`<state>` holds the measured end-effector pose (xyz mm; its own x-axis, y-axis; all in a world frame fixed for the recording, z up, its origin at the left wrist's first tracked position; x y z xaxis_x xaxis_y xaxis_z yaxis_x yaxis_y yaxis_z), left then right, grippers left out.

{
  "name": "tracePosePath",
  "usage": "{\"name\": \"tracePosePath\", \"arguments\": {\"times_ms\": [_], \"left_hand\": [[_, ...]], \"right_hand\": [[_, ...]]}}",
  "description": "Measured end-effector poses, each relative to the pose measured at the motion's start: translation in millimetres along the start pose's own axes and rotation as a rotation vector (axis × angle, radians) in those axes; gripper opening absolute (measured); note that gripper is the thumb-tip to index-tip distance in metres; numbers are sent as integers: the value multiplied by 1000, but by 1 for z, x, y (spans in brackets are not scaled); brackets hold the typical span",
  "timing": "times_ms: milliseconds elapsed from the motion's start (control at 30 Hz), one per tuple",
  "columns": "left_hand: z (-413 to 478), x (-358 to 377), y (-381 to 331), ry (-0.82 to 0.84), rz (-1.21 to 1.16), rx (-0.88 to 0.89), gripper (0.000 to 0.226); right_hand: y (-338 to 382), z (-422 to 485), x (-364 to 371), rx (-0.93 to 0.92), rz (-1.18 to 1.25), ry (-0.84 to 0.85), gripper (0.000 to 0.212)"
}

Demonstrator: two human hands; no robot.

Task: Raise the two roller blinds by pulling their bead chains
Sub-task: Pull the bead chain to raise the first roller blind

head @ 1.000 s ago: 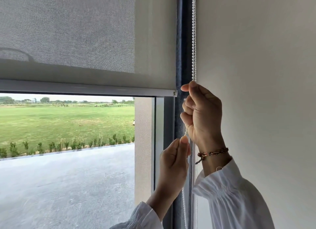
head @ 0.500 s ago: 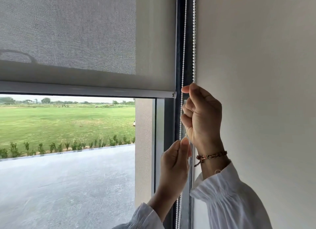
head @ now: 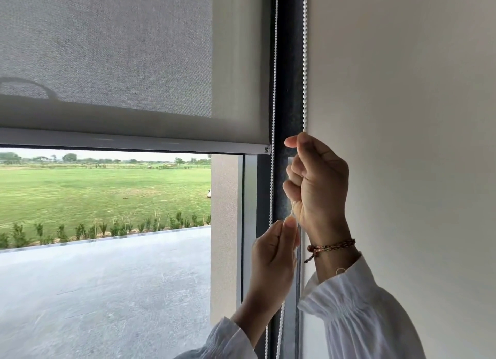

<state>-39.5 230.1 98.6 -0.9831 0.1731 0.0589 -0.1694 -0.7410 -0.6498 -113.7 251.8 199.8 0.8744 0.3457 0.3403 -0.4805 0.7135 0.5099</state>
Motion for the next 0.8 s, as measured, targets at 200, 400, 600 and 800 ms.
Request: {"name": "tracePosePath", "arguments": {"times_ms": [200, 400, 600, 800], "left_hand": [[-1, 0, 0, 8, -4, 8, 38], [0, 0, 4, 2, -4, 7, 36], [1, -1, 5, -7, -9, 2, 37], [2, -1, 6, -4, -52, 15, 37]], "right_hand": [[0, -1, 0, -7, -4, -5, 28], [0, -1, -1, -13, -18, -7, 27], [-3, -1, -1, -4, -24, -15, 30], [-4, 0, 0, -11, -31, 2, 28]]}}
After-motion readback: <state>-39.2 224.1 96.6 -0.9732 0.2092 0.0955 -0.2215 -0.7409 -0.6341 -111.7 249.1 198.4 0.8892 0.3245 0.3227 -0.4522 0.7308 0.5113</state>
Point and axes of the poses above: each hand's wrist, its own z-axis towards the middle knuckle, its own x-axis out of the palm, y = z × x, the point moved 10 cm from there along z, towards the middle knuckle, and after that the axes turned 6 degrees about y, right-handed, at the moved point
